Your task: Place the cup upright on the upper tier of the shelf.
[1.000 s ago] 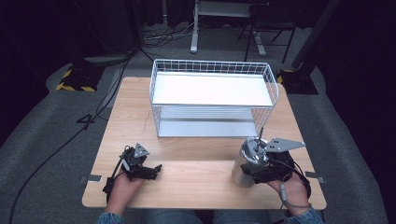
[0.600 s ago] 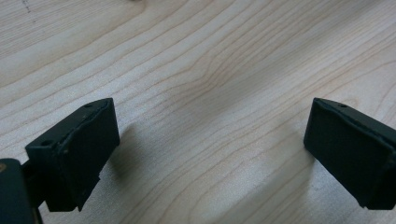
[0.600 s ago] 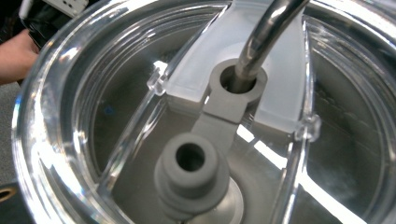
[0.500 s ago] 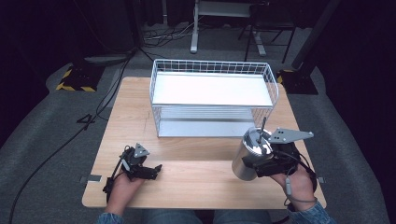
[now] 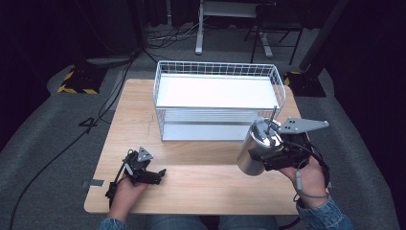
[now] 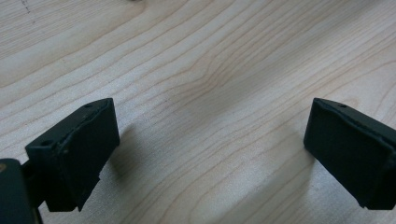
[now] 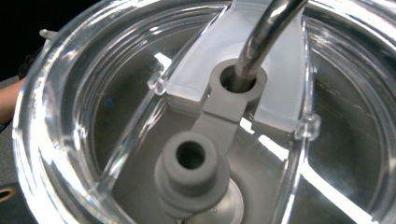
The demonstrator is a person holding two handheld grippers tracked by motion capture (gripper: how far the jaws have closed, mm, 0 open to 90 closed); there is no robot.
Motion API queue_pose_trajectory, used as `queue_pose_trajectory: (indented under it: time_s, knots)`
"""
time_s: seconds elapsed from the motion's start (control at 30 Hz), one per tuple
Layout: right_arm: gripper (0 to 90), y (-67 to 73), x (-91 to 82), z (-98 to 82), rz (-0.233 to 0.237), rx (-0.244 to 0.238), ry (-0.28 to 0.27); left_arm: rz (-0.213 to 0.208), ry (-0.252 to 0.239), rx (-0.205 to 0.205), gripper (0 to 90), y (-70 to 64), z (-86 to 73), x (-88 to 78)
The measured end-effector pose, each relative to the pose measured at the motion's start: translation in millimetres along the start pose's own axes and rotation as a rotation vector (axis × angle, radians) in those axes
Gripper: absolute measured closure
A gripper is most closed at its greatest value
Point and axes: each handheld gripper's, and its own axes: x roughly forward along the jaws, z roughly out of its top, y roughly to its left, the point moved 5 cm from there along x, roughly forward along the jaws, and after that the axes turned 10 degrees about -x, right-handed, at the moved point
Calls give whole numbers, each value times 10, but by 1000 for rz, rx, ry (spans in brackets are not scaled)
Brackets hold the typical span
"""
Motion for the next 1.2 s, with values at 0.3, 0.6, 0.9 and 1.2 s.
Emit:
queue_pose_trajectory:
  time_s: [0.3, 0.6, 0.9, 1.2]
  knots:
    - [40, -144, -131, 279, -24, -9, -12, 0, 0, 0, 39, 0, 0, 0]
    - [40, -264, -165, 478, -34, -8, -14, 0, 0, 0, 39, 0, 0, 0]
    - [40, -413, -178, 727, -66, -21, -16, 0, 0, 0, 39, -1, 0, 0]
    - [39, -629, -160, 963, -97, 1, -34, -1, -1, 0, 40, -6, -7, -5]
